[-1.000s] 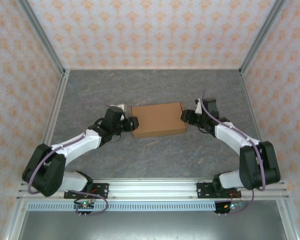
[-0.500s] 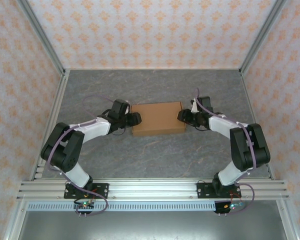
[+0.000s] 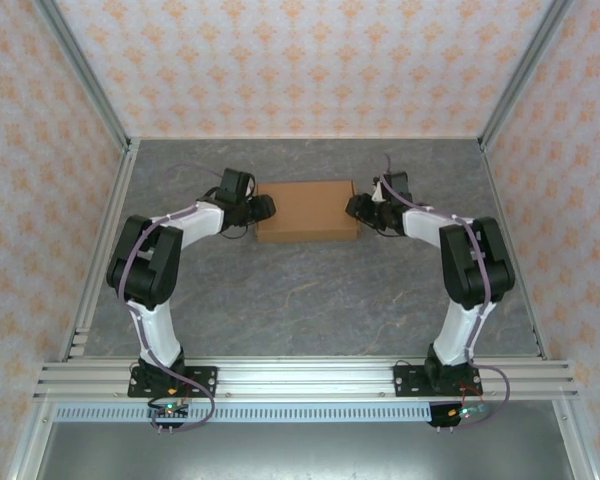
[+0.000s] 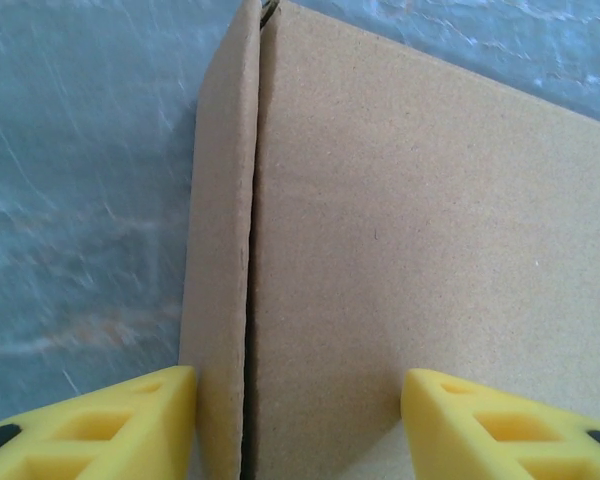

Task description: Fold the paper box

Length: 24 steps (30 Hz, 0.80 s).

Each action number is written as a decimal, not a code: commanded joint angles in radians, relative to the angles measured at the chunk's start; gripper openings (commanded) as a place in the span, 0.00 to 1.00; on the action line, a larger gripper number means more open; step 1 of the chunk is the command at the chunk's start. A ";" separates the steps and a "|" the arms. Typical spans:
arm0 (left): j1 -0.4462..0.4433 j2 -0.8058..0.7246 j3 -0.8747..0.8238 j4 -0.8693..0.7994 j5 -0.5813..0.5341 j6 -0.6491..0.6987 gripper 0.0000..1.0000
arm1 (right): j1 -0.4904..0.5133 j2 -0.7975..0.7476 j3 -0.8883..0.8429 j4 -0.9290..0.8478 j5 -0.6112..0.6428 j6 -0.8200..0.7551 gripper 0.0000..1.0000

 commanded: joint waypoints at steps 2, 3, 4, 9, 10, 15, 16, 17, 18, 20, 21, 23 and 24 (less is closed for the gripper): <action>0.006 0.093 0.111 -0.083 0.050 0.060 0.56 | 0.033 0.091 0.127 0.021 0.022 0.030 0.43; 0.005 0.110 0.127 -0.090 0.052 0.061 0.56 | 0.033 0.110 0.150 0.011 0.032 0.028 0.43; 0.006 0.130 0.144 -0.090 0.059 0.063 0.56 | 0.032 0.126 0.170 0.003 0.042 0.027 0.43; 0.008 0.155 0.190 -0.107 0.037 0.078 0.62 | 0.033 0.114 0.190 -0.029 0.113 0.003 0.45; 0.012 0.147 0.195 -0.118 0.020 0.085 0.64 | 0.033 0.100 0.192 -0.049 0.134 -0.015 0.47; 0.035 0.072 0.179 -0.138 -0.071 0.108 0.75 | 0.024 -0.001 0.176 -0.152 0.273 -0.113 0.60; 0.038 0.051 0.171 -0.139 -0.089 0.118 0.77 | 0.019 -0.031 0.169 -0.169 0.304 -0.134 0.62; 0.040 0.027 0.161 -0.142 -0.110 0.128 0.79 | 0.015 -0.063 0.155 -0.183 0.343 -0.155 0.68; 0.044 0.012 0.146 -0.135 -0.128 0.137 0.80 | 0.014 -0.098 0.142 -0.193 0.376 -0.173 0.70; 0.047 -0.083 0.091 -0.106 -0.175 0.161 0.84 | 0.013 -0.182 0.099 -0.205 0.460 -0.222 0.73; 0.050 -0.120 0.063 -0.091 -0.193 0.171 0.86 | 0.013 -0.222 0.080 -0.209 0.492 -0.241 0.74; 0.050 -0.225 -0.015 -0.065 -0.258 0.199 0.88 | 0.013 -0.323 0.024 -0.218 0.584 -0.295 0.76; 0.051 -0.275 -0.058 -0.047 -0.290 0.211 0.89 | 0.012 -0.371 -0.006 -0.213 0.632 -0.317 0.77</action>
